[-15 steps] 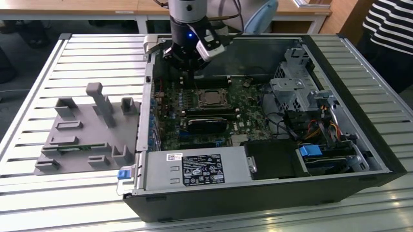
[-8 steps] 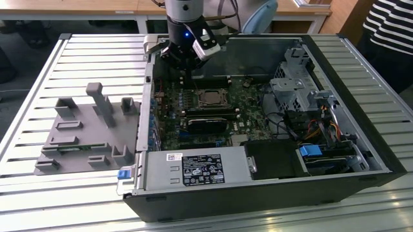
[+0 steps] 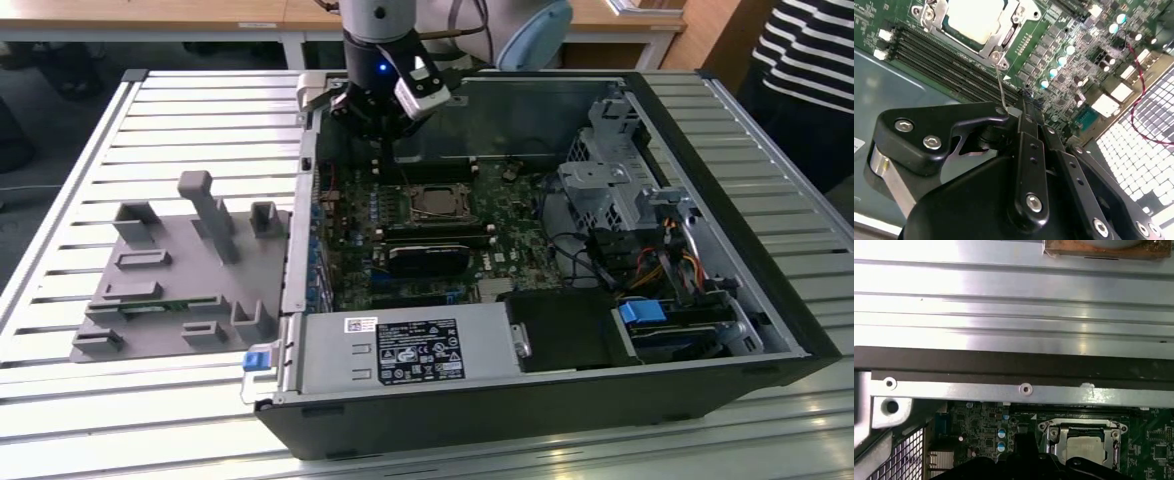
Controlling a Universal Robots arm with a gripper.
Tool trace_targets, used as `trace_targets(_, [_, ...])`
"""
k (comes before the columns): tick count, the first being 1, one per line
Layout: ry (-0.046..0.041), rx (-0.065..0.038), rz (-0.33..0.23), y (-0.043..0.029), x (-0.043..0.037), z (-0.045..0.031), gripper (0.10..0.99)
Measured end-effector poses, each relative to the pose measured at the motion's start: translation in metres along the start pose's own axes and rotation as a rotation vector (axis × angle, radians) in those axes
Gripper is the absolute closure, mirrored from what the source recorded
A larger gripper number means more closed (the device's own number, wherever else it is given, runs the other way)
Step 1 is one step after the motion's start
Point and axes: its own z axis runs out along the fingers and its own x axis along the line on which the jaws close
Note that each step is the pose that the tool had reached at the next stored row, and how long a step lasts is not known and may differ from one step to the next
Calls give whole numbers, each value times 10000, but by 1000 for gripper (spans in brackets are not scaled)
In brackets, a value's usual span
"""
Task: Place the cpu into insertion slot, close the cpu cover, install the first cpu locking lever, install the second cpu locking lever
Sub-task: 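Install the first cpu locking lever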
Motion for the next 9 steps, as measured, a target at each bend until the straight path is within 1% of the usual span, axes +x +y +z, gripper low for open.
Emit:
trace_targets(4, [3,2,-2,4,-9,5,980])
trace_targets(9, [0,0,1,2,-93,9,980])
